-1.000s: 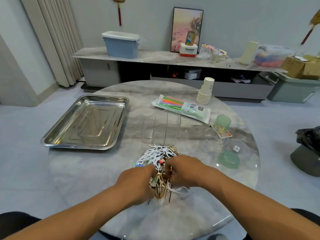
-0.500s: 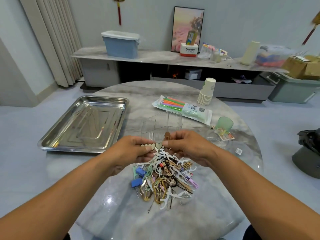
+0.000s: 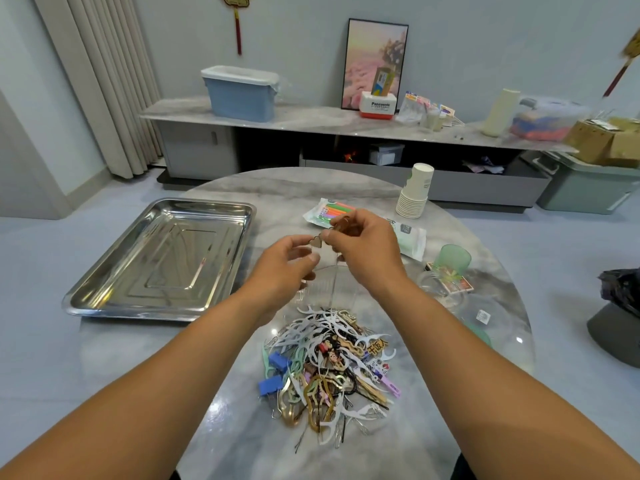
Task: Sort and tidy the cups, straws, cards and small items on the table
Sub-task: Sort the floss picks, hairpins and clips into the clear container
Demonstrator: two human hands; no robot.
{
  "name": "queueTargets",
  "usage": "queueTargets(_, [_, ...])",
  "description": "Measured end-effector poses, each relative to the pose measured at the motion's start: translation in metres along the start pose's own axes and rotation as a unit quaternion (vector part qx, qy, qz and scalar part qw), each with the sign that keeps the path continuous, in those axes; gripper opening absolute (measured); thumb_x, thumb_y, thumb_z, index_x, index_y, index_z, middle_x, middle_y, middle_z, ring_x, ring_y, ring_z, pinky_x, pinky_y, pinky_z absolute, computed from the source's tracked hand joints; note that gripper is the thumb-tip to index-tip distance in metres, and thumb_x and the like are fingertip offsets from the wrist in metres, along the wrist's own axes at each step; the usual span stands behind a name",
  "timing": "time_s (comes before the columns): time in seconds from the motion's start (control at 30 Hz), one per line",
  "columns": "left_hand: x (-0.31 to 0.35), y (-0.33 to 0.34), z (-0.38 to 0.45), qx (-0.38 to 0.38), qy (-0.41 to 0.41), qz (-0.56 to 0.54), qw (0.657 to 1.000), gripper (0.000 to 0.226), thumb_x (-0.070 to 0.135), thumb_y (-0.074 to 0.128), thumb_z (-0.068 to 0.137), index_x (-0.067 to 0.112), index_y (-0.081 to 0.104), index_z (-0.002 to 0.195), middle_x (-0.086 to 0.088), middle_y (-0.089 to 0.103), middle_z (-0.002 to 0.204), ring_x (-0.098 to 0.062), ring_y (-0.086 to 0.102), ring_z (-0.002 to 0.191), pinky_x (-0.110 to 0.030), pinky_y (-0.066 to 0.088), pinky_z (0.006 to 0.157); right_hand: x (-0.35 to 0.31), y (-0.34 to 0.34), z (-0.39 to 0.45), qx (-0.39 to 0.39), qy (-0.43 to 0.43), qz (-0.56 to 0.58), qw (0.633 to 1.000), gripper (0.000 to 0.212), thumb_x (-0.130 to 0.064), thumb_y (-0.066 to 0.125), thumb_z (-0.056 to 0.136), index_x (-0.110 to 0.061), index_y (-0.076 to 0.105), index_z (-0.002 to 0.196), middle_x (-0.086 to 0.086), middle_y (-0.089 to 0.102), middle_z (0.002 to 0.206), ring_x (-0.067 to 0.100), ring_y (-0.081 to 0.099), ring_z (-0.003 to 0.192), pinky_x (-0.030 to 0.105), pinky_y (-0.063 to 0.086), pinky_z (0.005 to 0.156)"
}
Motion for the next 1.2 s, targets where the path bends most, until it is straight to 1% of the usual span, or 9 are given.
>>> queueTargets(0.1, [-0.006,0.003,0.004,0.013,0.035,0.249,0.968,0.050,0.026,0.064,0.099,0.029,0.048,0.146,0.010,0.057,0.136,-0.018,0.056,0.120,-0.040,0.048,0.101,-0.003,0.005,0.003,0.038,-0.074,-0.259,0.962,0.011,-0.033,0.074,0.088,-0.026,0.067,0.091,-0.011,0.069,0.084,0.012,0.063,0.080,0.037,0.047,0.081])
queueTargets(0.23, [-0.016,0.011,0.004,-0.030,0.041,0.302,0.952,0.056,0.029,0.063,0.099,0.029,0.043,0.151,0.007,0.051,0.150,-0.017,0.048,0.137,-0.037,0.041,0.110,0.012,0.020,0.005,0.004,-0.079,-0.429,0.900,0.016,-0.044,0.067,0.093,-0.030,0.068,0.099,-0.007,0.071,0.093,0.021,0.062,0.092,0.039,0.034,0.084])
queueTargets(0.47, [-0.018,0.012,0.000,-0.068,0.058,0.322,0.943,0.057,0.030,0.066,0.097,0.025,0.046,0.150,0.003,0.054,0.148,-0.015,0.051,0.134,-0.036,0.042,0.112,0.016,0.023,0.001,-0.026,-0.064,-0.421,0.905,0.038,-0.042,0.065,0.095,-0.029,0.062,0.130,-0.003,0.066,0.119,0.020,0.059,0.114,0.040,0.037,0.098])
queueTargets(0.63, [-0.012,0.005,-0.008,-0.007,0.089,0.361,0.928,0.051,0.029,0.072,0.093,0.028,0.052,0.140,0.003,0.054,0.138,-0.017,0.052,0.129,-0.037,0.045,0.105,-0.009,0.021,-0.014,-0.007,-0.142,-0.429,0.892,0.007,-0.032,0.064,0.094,-0.026,0.065,0.097,-0.005,0.062,0.098,0.020,0.056,0.093,0.035,0.043,0.073])
queueTargets(0.73, [-0.001,0.001,-0.014,0.026,0.120,0.372,0.920,0.029,0.025,0.079,0.086,0.034,0.058,0.104,0.011,0.056,0.106,-0.010,0.057,0.099,-0.027,0.046,0.080,0.003,0.023,-0.024,-0.111,-0.059,-0.415,0.901,0.012,-0.030,0.067,0.088,-0.027,0.062,0.078,-0.011,0.063,0.078,0.014,0.060,0.076,0.030,0.045,0.061])
queueTargets(0.8, [-0.007,0.007,-0.018,-0.029,0.092,0.372,0.923,0.029,0.023,0.082,0.082,0.033,0.056,0.088,0.012,0.059,0.092,-0.008,0.059,0.085,-0.023,0.044,0.068,0.019,0.027,-0.036,-0.209,-0.008,-0.439,0.874,0.014,-0.028,0.074,0.085,-0.025,0.063,0.076,-0.009,0.065,0.077,0.013,0.062,0.074,0.031,0.050,0.065])
queueTargets(0.87, [-0.019,0.017,-0.026,-0.109,0.058,0.406,0.906,0.029,0.026,0.084,0.080,0.034,0.059,0.090,0.013,0.061,0.091,-0.007,0.059,0.084,-0.024,0.046,0.067,0.037,0.031,-0.054,-0.306,0.033,-0.454,0.836,0.017,-0.031,0.082,0.080,-0.026,0.067,0.087,-0.009,0.068,0.087,0.015,0.065,0.082,0.033,0.054,0.072])
queueTargets(1.03, [-0.046,0.033,-0.045,-0.222,0.044,0.498,0.837,0.053,0.036,0.091,0.063,0.036,0.059,0.106,0.016,0.057,0.098,-0.010,0.059,0.088,-0.025,0.048,0.069,0.067,0.041,-0.084,-0.397,0.029,-0.525,0.752,0.087,-0.045,0.091,0.065,-0.030,0.047,0.138,0.000,0.051,0.126,0.026,0.057,0.113,0.041,0.052,0.092])
queueTargets(1.2, [-0.053,0.029,-0.043,-0.198,0.067,0.540,0.815,0.052,0.034,0.088,0.070,0.034,0.058,0.113,0.006,0.052,0.110,-0.016,0.053,0.092,-0.029,0.047,0.075,0.075,0.039,-0.075,-0.374,-0.002,-0.512,0.774,0.073,-0.027,0.090,0.071,-0.029,0.051,0.133,0.000,0.052,0.118,0.025,0.058,0.105,0.038,0.053,0.085])
Point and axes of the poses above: each hand's wrist, its own z-axis towards the middle knuckle, its own y-axis out of the palm, x = y × z, the point moved 7 cm from there along z, towards the middle knuckle
